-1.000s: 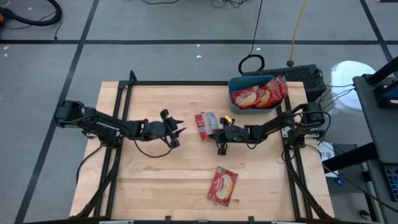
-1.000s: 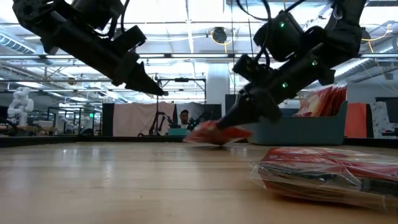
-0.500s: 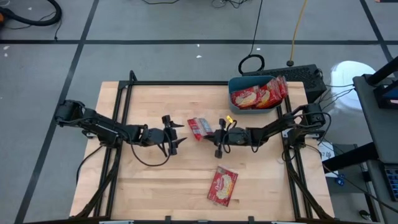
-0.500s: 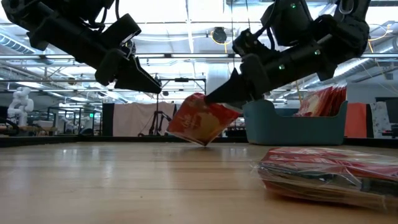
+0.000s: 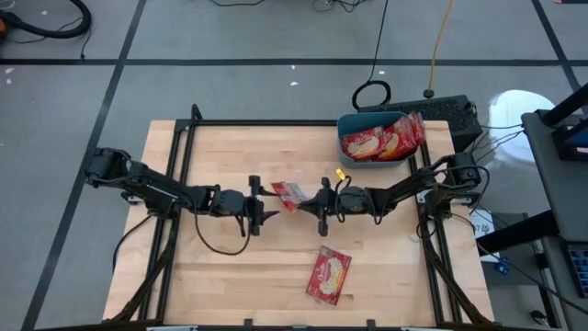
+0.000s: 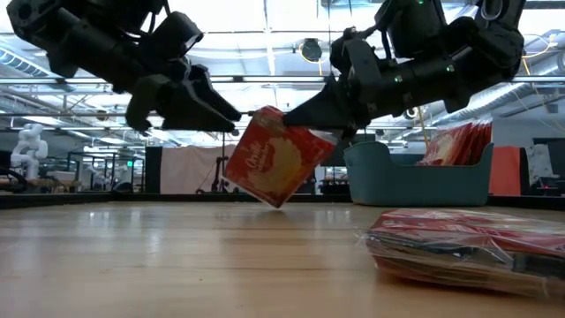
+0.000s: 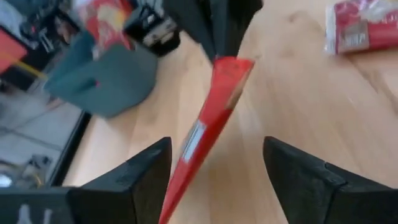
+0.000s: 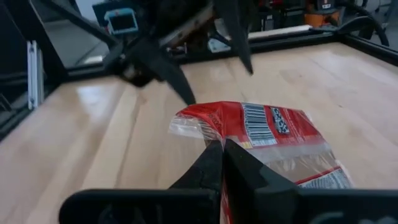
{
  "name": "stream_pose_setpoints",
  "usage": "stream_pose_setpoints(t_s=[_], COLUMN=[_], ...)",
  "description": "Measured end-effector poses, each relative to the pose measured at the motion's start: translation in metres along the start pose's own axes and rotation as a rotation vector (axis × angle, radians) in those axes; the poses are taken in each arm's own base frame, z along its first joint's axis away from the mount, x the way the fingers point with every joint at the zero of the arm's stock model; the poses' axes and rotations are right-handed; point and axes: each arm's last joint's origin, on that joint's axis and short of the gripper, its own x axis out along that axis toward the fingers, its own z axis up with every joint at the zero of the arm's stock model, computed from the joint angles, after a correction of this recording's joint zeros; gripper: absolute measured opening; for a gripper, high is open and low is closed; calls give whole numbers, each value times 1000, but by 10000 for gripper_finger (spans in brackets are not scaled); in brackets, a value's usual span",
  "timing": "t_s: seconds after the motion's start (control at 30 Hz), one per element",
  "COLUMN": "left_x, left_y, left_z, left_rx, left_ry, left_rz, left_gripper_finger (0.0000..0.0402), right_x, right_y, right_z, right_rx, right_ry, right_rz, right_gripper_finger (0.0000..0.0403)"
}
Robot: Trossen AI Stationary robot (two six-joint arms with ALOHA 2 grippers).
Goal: Sort popcorn bags into baskets
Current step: Put the popcorn bag into the blue bin
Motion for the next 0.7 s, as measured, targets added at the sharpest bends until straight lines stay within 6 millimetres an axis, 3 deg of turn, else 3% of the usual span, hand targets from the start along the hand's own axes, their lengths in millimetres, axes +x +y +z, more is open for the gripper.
stream_pose_setpoints(t_s=[0.27,0.37,0.47,0.7], left_x=[24,31,38,43], left_y=[-11,-15,-15,-12], left_z=[-7,-13,-16,-17], left_rx=[90,118,126,130], left_ry=[-68,-60,-44,-31], left_rz=[53,56,59,69], left_gripper_finger=[258,240,203,78], right_x=[0,0,0,0], right_y=[0,0,0,0], right_z=[1,1,1,2], right_rx=[20,20,20,18], right_ry=[-12,-14,-13,-14], right_rz=[4,5,6,5], right_gripper_finger=[0,0,0,0])
